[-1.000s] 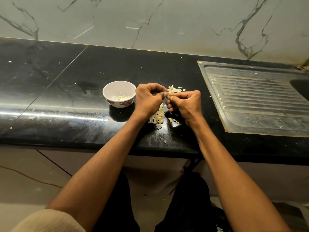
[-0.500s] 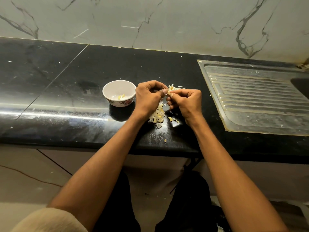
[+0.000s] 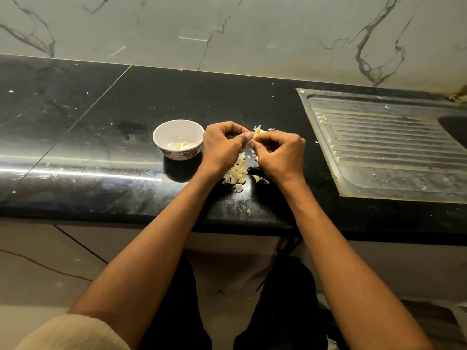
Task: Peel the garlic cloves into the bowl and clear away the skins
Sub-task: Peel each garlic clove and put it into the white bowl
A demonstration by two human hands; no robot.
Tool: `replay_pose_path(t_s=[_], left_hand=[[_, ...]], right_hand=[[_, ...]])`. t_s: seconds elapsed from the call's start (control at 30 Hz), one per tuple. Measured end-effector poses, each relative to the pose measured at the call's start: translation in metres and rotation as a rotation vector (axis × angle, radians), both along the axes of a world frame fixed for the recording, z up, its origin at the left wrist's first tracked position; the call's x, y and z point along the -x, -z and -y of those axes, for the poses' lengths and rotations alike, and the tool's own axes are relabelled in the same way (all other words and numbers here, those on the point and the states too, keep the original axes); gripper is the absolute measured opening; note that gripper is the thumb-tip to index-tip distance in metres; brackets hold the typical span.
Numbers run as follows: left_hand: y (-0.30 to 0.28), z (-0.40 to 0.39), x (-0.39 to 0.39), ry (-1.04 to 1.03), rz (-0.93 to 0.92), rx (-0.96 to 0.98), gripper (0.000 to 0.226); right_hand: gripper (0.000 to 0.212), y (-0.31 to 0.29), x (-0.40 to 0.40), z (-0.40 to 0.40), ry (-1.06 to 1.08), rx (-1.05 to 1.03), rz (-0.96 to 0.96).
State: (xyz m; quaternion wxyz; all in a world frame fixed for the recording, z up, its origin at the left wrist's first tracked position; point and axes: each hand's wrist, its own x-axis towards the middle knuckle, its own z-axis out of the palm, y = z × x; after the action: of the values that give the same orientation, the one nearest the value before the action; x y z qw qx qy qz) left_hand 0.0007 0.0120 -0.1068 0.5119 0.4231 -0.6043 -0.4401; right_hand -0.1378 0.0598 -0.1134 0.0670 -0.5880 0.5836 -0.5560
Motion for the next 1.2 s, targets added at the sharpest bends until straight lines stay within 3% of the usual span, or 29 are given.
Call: replay_pose_path(t_s=[0.23, 0.47, 0.6, 0.83, 1.2], left_hand=[[-0.003, -0.003, -0.001, 0.071, 0.001, 0.017, 0.013], [-0.004, -0.005, -0.001, 0.086, 0.010, 0.042, 0.012], [-0.006, -0.005, -0.002, 0.073, -0.029, 0.016, 0.009], [-0.004, -0.004, 0.001, 0.045, -0.010, 0.011, 0.012], [-0.005, -0.005, 0.000, 0.091, -0.028, 0.025, 0.009]], right_hand=[[0.002, -0.004, 0.004, 0.001, -0.130, -0.159, 0.199], [0.013, -0.005, 0.004, 0.002, -0.184, -0.241, 0.388], [0.002, -0.006, 0.002, -0.001, -0.161, -0.194, 0.361], [0.005, -0.007, 0.004, -0.001, -0.099, -0.142, 0.313], [0.005, -0.011, 0.003, -0.002, -0.144, -0.232, 0.490]])
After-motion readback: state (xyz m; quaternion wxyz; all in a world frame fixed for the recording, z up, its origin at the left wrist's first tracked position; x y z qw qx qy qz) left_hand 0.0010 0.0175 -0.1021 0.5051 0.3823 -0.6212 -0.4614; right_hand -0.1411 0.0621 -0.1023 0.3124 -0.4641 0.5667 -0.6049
